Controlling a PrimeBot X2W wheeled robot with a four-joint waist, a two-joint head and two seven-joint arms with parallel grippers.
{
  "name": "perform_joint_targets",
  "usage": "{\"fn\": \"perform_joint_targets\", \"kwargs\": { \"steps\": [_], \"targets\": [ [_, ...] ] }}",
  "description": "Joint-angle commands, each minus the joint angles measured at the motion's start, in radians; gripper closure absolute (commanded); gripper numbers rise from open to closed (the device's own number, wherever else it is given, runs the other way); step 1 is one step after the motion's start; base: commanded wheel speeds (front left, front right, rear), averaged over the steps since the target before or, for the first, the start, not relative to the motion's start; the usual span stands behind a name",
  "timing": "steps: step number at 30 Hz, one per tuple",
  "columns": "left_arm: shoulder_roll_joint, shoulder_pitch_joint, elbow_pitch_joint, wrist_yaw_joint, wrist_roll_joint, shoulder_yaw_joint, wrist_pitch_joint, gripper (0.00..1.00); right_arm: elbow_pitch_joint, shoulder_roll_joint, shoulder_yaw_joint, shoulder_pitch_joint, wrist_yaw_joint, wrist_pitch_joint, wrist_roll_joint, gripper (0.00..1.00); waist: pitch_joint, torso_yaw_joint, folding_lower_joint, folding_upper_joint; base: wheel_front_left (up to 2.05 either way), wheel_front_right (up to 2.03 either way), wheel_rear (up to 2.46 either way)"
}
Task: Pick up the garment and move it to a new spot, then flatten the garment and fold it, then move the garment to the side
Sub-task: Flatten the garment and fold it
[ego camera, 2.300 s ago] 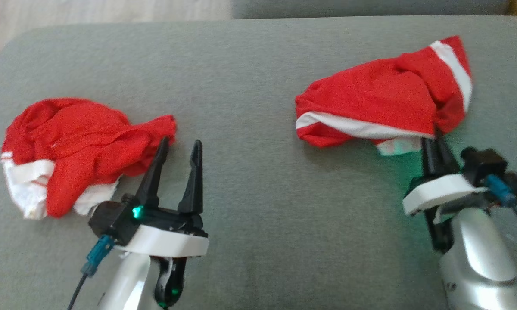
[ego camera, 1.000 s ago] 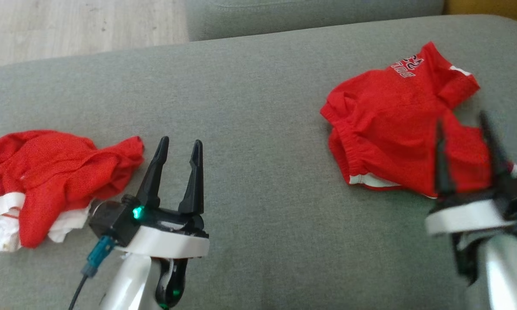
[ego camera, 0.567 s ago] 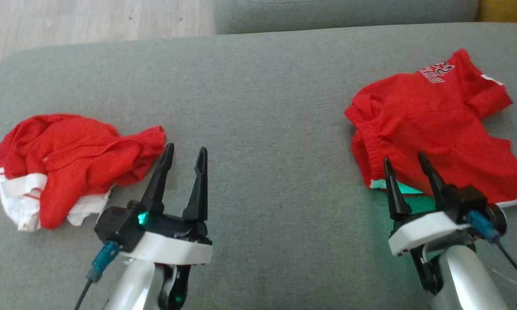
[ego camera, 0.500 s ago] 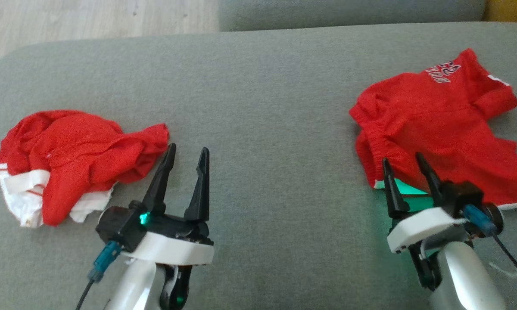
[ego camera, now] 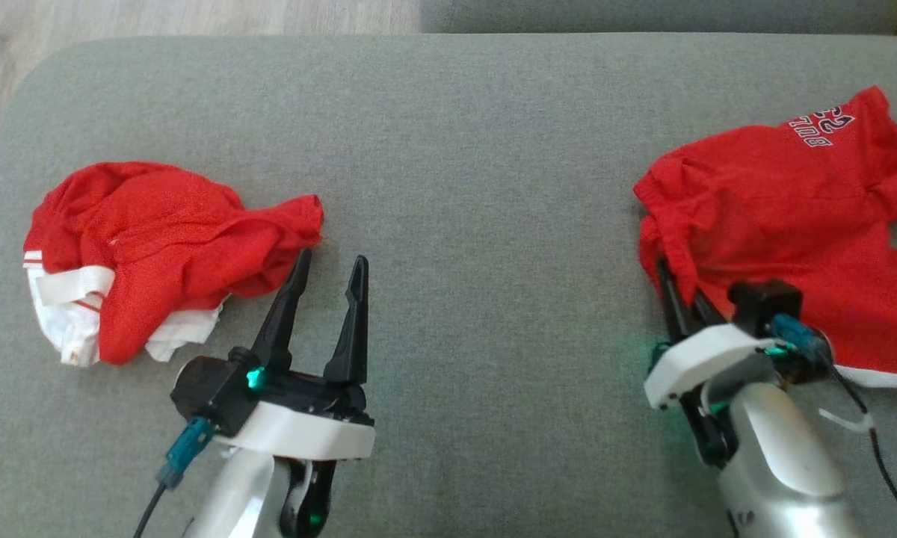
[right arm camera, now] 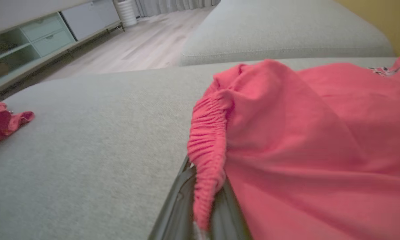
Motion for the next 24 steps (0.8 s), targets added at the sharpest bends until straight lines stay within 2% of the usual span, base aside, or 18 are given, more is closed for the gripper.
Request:
{"fn": "perform_joint_targets", "kwargs": {
  "steps": [1,15,16,17,24],
  "targets": [
    [0.002,-0.042,-0.03,0.003,-0.008,0.026,-0.005,0.0,-0.017,-0.001,0.048,-0.044,-0.001,-0.022,0.025,1.0,-0.002,0.001,-0.0001,0.0,0.0,0.0,0.0],
    [0.002,-0.038,-0.028,0.003,0.002,0.036,-0.005,0.0,-0.066,-0.001,0.427,-0.143,-0.001,-0.056,0.332,1.0,-0.018,-0.003,-0.0001,0.0,0.0,0.0,0.0],
    [0.002,-0.037,-0.027,0.002,0.002,0.037,-0.005,0.0,-0.051,-0.001,0.444,-0.149,-0.001,-0.054,0.337,0.33,-0.02,-0.004,-0.0001,0.0,0.0,0.0,0.0],
    [0.002,-0.036,-0.026,0.002,0.002,0.037,-0.005,0.0,-0.027,-0.001,0.455,-0.155,-0.001,-0.047,0.335,0.0,-0.022,-0.004,-0.0001,0.0,0.0,0.0,0.0],
    [0.002,-0.026,-0.028,0.005,0.003,0.045,-0.005,0.0,0.066,-0.001,0.467,-0.171,-0.001,-0.042,0.307,0.0,-0.031,-0.023,-0.0001,0.0,0.0,0.0,0.0]
  ]
}}
